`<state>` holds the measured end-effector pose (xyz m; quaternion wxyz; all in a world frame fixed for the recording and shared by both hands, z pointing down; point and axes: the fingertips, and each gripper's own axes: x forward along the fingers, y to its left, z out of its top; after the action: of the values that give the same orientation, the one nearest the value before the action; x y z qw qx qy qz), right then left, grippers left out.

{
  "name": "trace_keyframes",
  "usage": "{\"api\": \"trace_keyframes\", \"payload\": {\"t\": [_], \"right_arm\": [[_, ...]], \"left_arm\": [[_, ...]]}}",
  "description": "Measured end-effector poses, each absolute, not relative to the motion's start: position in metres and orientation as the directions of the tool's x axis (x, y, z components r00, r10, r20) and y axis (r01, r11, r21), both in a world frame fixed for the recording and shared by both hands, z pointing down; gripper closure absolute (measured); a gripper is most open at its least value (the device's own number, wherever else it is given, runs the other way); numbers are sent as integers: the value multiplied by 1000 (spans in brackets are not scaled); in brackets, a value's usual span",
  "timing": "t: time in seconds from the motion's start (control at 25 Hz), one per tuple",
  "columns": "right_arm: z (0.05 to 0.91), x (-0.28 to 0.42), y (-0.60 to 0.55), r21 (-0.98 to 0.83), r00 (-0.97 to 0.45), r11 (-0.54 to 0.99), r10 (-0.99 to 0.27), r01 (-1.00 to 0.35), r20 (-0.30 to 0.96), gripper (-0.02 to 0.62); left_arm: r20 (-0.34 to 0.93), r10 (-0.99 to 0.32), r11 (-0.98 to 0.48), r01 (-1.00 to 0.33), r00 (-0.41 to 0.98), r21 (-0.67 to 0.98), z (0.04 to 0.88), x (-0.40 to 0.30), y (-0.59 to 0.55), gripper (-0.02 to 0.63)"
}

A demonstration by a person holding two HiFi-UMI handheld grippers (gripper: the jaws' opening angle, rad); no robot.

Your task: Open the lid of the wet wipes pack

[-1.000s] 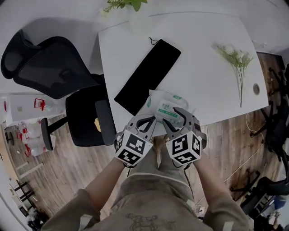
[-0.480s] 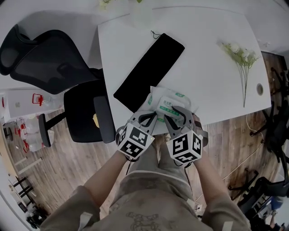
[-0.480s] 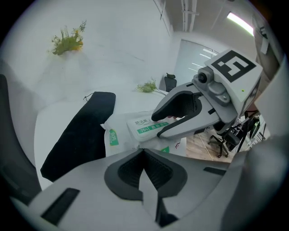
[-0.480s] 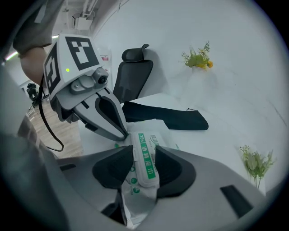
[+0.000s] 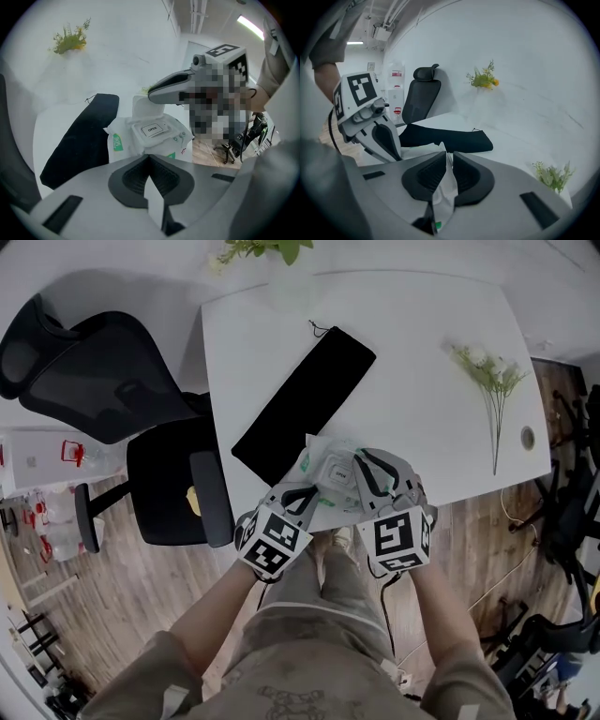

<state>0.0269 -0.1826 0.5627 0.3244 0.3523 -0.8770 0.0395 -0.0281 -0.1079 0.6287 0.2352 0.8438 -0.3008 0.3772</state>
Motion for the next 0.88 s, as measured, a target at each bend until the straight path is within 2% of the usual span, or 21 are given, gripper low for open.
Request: {"api": "trace_keyframes", "payload": {"t": [0.12, 0.44, 0.56, 0.88], "right_arm": [[571, 30, -201, 176, -525, 735, -610, -655, 594, 526], [598, 38, -222, 76, -514, 703, -584, -707, 628, 494], [613, 40, -222, 26, -505, 689, -557, -725, 660, 499], [592, 43, -223, -65, -523, 631, -578, -773, 626, 534]], "left_arm": [[772, -328, -717, -675, 545, 172, 629, -28, -110, 591], [764, -322, -714, -674, 559, 192, 628, -28, -107, 591], [764, -323, -711, -676, 559, 193, 628, -28, -108, 589], [725, -340, -667, -697, 599, 263, 616, -32, -115, 589]]}}
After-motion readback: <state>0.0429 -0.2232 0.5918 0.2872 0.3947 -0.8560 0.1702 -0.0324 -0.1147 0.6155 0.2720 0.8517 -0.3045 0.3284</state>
